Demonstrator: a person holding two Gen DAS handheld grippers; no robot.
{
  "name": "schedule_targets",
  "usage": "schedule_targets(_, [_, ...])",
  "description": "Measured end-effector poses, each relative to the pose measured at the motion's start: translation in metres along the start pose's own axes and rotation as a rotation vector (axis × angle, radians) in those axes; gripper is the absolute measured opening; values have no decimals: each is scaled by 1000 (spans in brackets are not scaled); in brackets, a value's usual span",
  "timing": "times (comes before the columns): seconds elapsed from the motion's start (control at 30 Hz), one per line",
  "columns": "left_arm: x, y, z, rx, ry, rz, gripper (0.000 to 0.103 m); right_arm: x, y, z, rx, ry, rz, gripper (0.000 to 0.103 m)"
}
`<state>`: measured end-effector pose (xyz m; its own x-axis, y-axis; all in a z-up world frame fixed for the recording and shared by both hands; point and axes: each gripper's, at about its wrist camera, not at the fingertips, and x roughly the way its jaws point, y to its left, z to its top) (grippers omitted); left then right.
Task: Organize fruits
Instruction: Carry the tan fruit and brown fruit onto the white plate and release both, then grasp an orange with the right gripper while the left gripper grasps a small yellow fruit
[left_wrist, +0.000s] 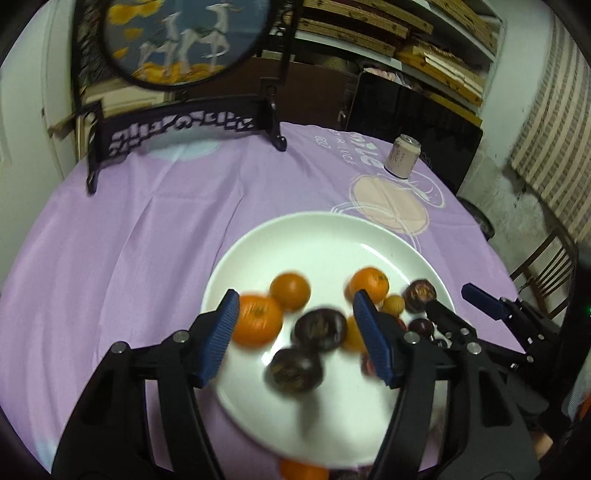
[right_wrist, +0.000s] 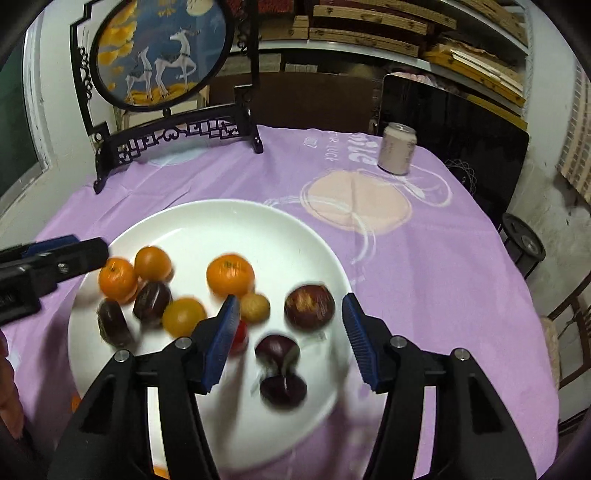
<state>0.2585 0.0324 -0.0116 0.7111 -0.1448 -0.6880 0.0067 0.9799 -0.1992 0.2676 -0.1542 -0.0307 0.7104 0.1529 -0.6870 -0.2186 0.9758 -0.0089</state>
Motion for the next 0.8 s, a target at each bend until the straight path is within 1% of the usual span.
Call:
schedule_targets(0.07, [-15, 8, -14, -28, -8, 1, 65, -10, -4, -11, 16, -5, 19, 58])
schedule_targets(0.13, [-35, 16, -37, -54, -22, -10, 67, -22, -8, -25, 41, -6, 45, 58])
schedule_targets(0.17, [-44, 18, -50, -59, -23, -9, 67, -31, -11, -35, 60, -1, 74, 59])
schedule_targets(0.23, [-63, 23, -81, -44, -20, -13, 67, -46, -13, -54, 88, 12, 111, 66])
schedule_targets(0.27, [-72, 25, -98, -27, -17, -5, 67, -55, -11, -65, 96, 21, 126, 66])
schedule_targets(0.33, [-83, 28, -117, -5, -8, 6, 67, -67, -6, -80, 88, 32, 132, 66])
schedule_targets(0.4, [-95, 31, -135, 9, 0, 8, 67, -80, 3, -93, 51, 38, 122, 66])
schedule_targets(0.47, [-103, 32, -146, 21, 6, 7, 70, -91, 12, -103, 21, 38, 114, 67])
schedule_targets(0.53, [-112, 32, -154, 28, 0, 2, 71, -96, 20, -108, 8, 45, 127, 73])
schedule_targets(0.6, [-116, 31, -156, 33, -8, -2, 71, -98, 30, -111, -11, 53, 141, 75])
schedule_targets(0.8, [-120, 28, -163, 47, 7, -21, 71, -92, 47, -114, -59, 71, 124, 75])
